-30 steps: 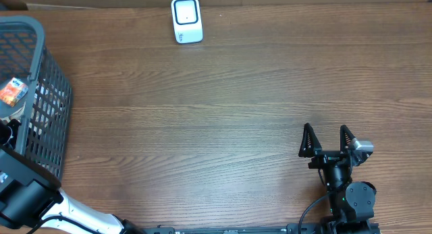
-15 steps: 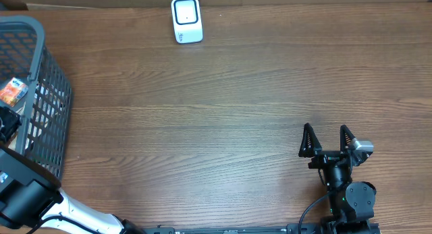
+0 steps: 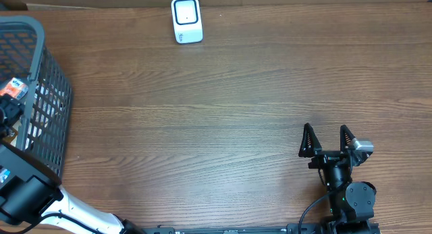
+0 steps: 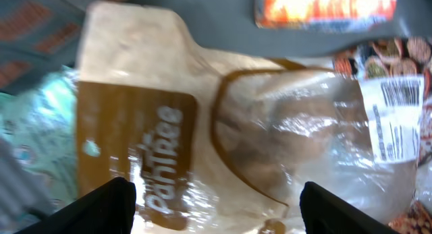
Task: Scan the item barcode
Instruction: 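Grasp the clear mushroom food pouch with the left gripper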
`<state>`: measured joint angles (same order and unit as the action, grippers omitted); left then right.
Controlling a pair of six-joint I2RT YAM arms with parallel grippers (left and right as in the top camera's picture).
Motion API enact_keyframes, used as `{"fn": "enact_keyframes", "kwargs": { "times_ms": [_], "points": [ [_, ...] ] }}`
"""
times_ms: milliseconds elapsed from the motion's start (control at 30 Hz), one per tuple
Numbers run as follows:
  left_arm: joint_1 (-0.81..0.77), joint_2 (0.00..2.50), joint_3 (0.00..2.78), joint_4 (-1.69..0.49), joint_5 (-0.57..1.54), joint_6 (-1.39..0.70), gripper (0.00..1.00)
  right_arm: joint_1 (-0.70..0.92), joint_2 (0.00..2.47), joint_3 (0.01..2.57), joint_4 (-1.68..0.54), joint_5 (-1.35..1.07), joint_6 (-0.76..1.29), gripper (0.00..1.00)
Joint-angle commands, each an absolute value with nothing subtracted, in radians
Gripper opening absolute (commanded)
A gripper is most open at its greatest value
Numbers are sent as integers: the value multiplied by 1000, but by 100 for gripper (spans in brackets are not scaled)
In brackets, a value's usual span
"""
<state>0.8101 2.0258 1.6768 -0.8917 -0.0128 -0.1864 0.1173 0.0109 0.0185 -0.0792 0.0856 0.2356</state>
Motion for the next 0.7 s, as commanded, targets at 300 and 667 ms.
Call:
{"fn": "enact_keyframes", "kwargs": {
  "times_ms": [300, 667],
  "points": [
    [793, 2040, 1578, -835, -168, -236, 93, 111, 3, 8, -75, 88, 234, 100],
    [777, 2040, 1500, -710, -152, -236, 90, 111, 3, 8, -75, 88, 234, 100]
  ]
}}
